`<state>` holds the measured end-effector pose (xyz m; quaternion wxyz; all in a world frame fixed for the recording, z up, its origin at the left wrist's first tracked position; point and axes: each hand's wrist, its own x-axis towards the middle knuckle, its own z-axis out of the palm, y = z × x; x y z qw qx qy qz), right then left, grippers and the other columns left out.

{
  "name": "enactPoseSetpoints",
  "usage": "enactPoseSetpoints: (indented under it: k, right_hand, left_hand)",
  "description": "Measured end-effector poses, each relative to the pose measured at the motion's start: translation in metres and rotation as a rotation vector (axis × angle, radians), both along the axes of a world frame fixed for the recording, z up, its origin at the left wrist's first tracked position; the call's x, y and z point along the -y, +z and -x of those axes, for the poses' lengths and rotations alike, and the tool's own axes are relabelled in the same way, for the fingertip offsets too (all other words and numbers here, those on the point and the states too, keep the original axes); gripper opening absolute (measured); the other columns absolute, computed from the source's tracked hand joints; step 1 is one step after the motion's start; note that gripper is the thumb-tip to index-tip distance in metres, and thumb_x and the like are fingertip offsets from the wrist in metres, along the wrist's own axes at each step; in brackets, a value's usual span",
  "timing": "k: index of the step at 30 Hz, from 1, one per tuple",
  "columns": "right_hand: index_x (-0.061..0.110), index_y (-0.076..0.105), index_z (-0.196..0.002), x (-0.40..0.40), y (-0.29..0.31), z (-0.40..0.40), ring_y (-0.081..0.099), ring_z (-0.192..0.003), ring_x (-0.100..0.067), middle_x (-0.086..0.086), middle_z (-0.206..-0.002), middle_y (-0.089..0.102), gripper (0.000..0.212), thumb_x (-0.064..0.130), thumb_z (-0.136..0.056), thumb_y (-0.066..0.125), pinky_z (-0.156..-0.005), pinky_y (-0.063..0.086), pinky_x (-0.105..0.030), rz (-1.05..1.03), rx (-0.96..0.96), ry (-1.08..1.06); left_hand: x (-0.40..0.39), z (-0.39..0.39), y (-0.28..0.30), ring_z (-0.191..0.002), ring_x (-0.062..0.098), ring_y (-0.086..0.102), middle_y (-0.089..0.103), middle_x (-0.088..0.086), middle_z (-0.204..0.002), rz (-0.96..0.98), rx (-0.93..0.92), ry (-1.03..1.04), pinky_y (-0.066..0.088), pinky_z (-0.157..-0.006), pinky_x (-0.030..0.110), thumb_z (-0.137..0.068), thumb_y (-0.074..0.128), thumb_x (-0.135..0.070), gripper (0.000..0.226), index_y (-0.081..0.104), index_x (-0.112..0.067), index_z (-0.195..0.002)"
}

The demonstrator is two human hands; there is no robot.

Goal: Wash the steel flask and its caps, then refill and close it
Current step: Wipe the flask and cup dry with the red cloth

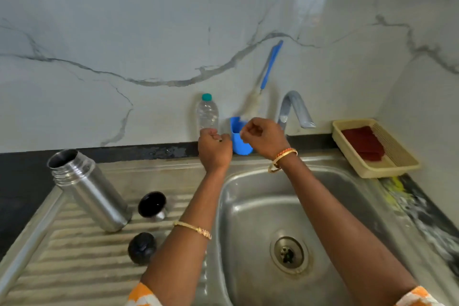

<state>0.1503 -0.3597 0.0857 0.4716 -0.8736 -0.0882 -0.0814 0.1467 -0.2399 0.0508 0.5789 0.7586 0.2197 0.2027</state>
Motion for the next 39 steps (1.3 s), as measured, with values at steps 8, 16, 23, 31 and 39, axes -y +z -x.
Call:
enactPoseSetpoints:
  k: [8,16,23,31,39]
  right_hand:
    - [0.011,0.065,-0.077,0.168,-0.034,0.078,0.064,-0.068,-0.021,-0.015,-0.078,0.069,0.011,0.005,-0.086,0.064,-0.063,0.052,-0.026,-0.106,-0.152,-0.195]
    - [0.008,0.069,-0.083,0.316,-0.050,0.006,0.067,-0.085,-0.030,-0.013,-0.085,0.072,0.008,0.011,-0.077,0.065,-0.086,0.053,-0.038,0.114,-0.165,-0.552]
    - [0.008,0.041,-0.142,0.326,-0.080,-0.075,0.034,-0.137,-0.029,-0.014,-0.150,0.035,0.077,0.027,-0.076,0.077,-0.111,0.028,-0.034,0.596,-0.398,-0.136]
    - [0.013,0.053,-0.134,0.342,-0.096,-0.106,0.052,-0.121,-0.029,-0.013,-0.133,0.056,0.057,0.021,-0.081,0.072,-0.101,0.041,-0.034,0.689,-0.318,-0.187]
    - [0.019,0.066,-0.118,0.350,-0.091,-0.096,0.062,-0.104,-0.025,-0.009,-0.113,0.068,0.038,0.027,-0.081,0.066,-0.089,0.050,-0.032,0.452,-0.195,-0.338]
  left_hand:
    - [0.141,0.058,-0.049,-0.073,0.028,0.066,0.067,0.000,-0.072,0.056,-0.072,-0.421,0.055,-0.073,0.038,-0.090,0.060,-0.017,0.018,0.057,-0.022,-0.072]
    - [0.254,0.011,-0.036,-0.098,0.033,0.067,0.066,0.018,-0.118,-0.057,-0.319,-0.912,0.053,-0.087,0.040,-0.096,0.056,-0.033,0.048,0.047,-0.009,-0.136]
    - [0.307,-0.039,-0.053,-0.098,0.035,0.066,0.063,0.014,-0.123,0.015,-0.364,-0.939,0.058,-0.081,0.045,-0.093,0.063,-0.027,0.049,0.040,-0.014,-0.134]
    - [0.305,-0.051,-0.085,-0.050,0.004,0.058,0.067,0.003,-0.092,0.293,-0.386,-0.907,0.045,-0.048,0.018,-0.089,0.069,-0.027,0.060,0.037,-0.021,-0.140]
    - [0.304,-0.047,-0.082,-0.046,-0.001,0.058,0.065,0.004,-0.086,0.415,-0.378,-0.813,0.048,-0.045,0.013,-0.084,0.074,-0.014,0.045,0.044,-0.015,-0.118]
